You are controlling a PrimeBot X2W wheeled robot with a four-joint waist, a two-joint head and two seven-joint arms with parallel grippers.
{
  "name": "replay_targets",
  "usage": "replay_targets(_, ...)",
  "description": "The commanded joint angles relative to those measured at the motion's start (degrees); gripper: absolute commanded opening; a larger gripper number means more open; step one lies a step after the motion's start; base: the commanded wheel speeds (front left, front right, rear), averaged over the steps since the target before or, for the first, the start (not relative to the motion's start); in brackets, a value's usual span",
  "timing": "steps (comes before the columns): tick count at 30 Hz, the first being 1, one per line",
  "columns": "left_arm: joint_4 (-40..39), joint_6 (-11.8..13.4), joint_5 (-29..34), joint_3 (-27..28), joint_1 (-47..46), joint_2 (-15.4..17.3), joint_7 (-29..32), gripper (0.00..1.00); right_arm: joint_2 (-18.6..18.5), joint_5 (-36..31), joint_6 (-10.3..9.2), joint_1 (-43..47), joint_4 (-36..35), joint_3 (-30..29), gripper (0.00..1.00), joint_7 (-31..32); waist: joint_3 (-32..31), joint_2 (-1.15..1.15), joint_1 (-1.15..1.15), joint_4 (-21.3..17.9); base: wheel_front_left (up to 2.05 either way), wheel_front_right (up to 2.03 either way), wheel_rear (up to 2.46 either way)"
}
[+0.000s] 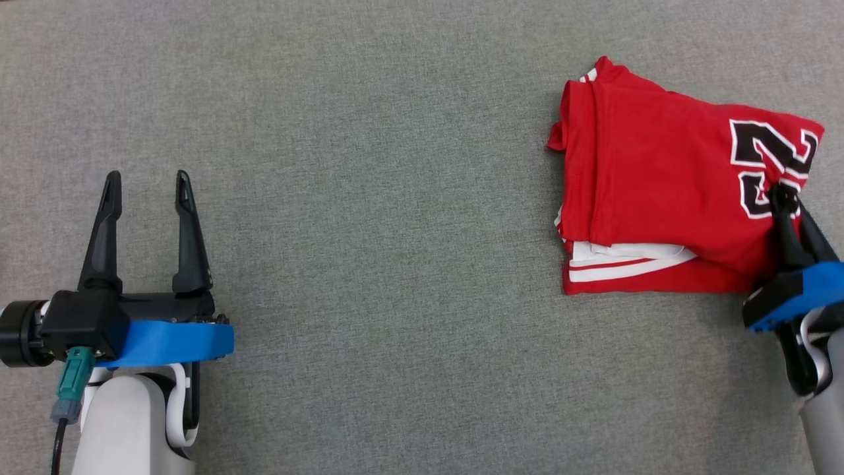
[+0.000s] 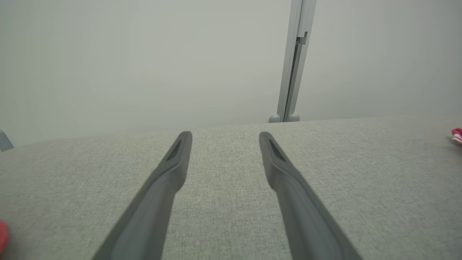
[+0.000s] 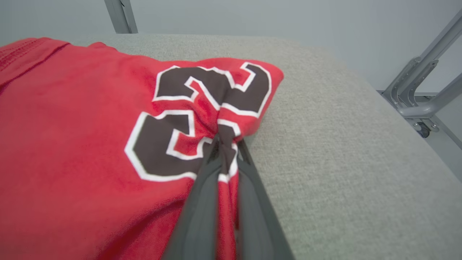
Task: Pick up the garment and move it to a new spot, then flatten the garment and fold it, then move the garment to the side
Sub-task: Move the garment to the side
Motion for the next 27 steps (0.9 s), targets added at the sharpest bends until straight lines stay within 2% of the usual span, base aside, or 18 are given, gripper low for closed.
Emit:
replay_targets(1,-0.5,0.0,0.3,0.3,-1.3,0.4,-0.1,1.00,-0.4,-0.4,-0.01,-2.1,-0.6,0.3,0.00,-0.4,0.1,0.00,0.00,0.0,0.00,0.00,0.00)
replay_targets(6,-1.1,-0.2,0.4,0.1,-1.4,0.4,-0.1,1.00,-2.3,-1.6,-0.01,-7.3,-1.2,2.0,0.00,0.4,0.9,0.00,0.00,0.5,0.00,0.00,0.00)
replay_targets(12,-2.2,-0.3,0.5,-0.4,-2.5,0.3,-0.1,1.00,-7.0,-3.3,-0.01,-15.4,-0.6,3.0,0.00,3.5,3.1,0.00,0.00,1.7,0.00,0.00,0.00)
replay_targets(16,-2.8,-0.3,0.6,-0.6,-3.1,0.3,-0.1,1.00,-10.4,-2.8,-0.01,-19.9,2.0,2.1,0.00,5.2,4.8,0.00,0.00,2.6,0.00,0.00,0.00)
replay_targets(24,-3.4,-0.2,0.6,-0.9,-4.7,0.2,-0.1,1.00,-17.8,-4.1,-0.01,-26.6,11.3,0.0,0.00,5.0,7.8,0.00,0.00,4.3,0.00,0.00,0.00)
replay_targets(27,-3.8,0.0,0.6,-0.6,-4.7,0.4,-0.1,1.00,-17.7,-4.7,-0.01,-28.9,13.2,-0.5,0.00,3.7,8.6,0.00,0.00,4.2,0.00,0.00,0.00)
